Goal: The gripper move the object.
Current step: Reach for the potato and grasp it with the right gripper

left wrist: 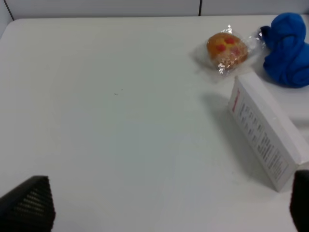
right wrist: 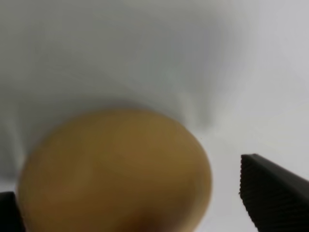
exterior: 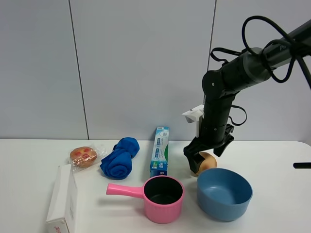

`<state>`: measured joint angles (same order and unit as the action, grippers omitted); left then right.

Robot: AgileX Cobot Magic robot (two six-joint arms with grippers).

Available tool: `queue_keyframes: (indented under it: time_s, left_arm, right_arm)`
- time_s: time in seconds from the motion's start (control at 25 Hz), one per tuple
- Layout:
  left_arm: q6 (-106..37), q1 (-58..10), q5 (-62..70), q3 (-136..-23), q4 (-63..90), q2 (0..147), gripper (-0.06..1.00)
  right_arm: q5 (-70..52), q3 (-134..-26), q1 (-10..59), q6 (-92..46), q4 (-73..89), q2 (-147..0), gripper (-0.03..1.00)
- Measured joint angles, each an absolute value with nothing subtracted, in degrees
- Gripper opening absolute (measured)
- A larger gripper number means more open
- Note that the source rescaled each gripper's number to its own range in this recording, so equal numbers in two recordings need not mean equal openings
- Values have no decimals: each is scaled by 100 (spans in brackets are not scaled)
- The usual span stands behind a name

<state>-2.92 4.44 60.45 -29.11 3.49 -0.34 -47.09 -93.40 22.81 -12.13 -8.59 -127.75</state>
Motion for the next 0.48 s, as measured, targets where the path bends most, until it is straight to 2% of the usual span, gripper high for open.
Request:
queue_keyframes:
  time_s: [0.48]
  left_arm:
    - [-292, 444, 6045, -2911, 349, -34, 100]
  right_arm:
    - [-4624, -9340, 2281, -1182, -985, -12775, 81]
